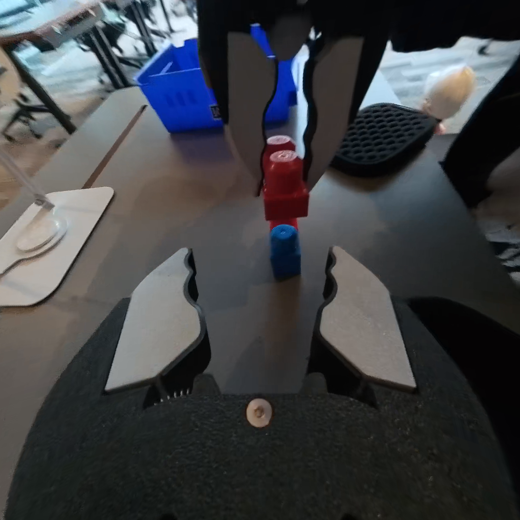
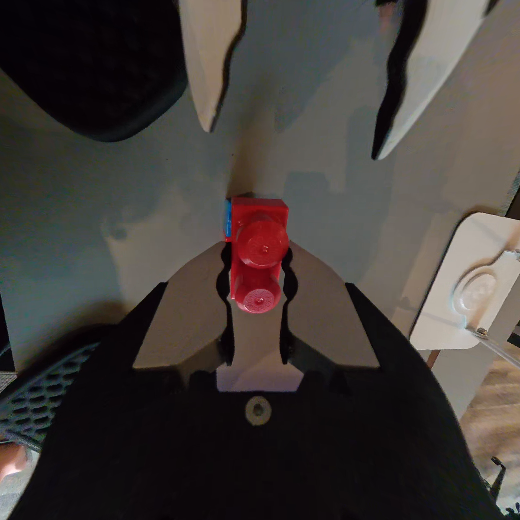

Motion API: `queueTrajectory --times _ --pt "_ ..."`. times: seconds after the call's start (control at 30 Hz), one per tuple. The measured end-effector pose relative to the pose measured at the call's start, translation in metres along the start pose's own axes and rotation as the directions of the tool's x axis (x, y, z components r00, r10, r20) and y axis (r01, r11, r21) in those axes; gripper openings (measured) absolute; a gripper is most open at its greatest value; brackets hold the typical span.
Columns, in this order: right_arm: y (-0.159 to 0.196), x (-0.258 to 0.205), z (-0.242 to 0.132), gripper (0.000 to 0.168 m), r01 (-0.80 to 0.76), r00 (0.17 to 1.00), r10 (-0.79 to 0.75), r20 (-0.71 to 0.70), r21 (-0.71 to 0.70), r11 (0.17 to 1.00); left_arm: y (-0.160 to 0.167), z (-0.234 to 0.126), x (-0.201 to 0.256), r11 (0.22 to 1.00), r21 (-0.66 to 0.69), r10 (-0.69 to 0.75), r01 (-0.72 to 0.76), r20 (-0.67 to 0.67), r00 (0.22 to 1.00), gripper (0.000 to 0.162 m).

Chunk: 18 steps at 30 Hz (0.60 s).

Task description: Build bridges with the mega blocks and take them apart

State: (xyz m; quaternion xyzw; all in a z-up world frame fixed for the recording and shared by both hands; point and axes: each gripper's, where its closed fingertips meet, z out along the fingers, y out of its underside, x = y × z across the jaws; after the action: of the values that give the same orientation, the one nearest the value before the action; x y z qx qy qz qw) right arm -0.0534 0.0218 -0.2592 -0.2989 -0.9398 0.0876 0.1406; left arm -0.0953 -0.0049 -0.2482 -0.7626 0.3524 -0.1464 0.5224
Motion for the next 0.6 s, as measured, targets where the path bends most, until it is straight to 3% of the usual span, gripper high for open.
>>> queueTrajectory --times 0.23,0.6 --pt "0.003 -0.006 0.012 0.034 0.028 0.999 -0.027 0.029 -0.061 0.998 0.014 0.000 0.005 0.966 0.247 -0.087 0.076 0.032 0.996 0.079" --pt "0.011 -0.007 0.026 0.034 0.041 0.997 -0.030 0.078 -0.134 0.990 0.042 0.011 0.014 0.991 0.096 -0.089 0.090 -0.023 0.996 0.091"
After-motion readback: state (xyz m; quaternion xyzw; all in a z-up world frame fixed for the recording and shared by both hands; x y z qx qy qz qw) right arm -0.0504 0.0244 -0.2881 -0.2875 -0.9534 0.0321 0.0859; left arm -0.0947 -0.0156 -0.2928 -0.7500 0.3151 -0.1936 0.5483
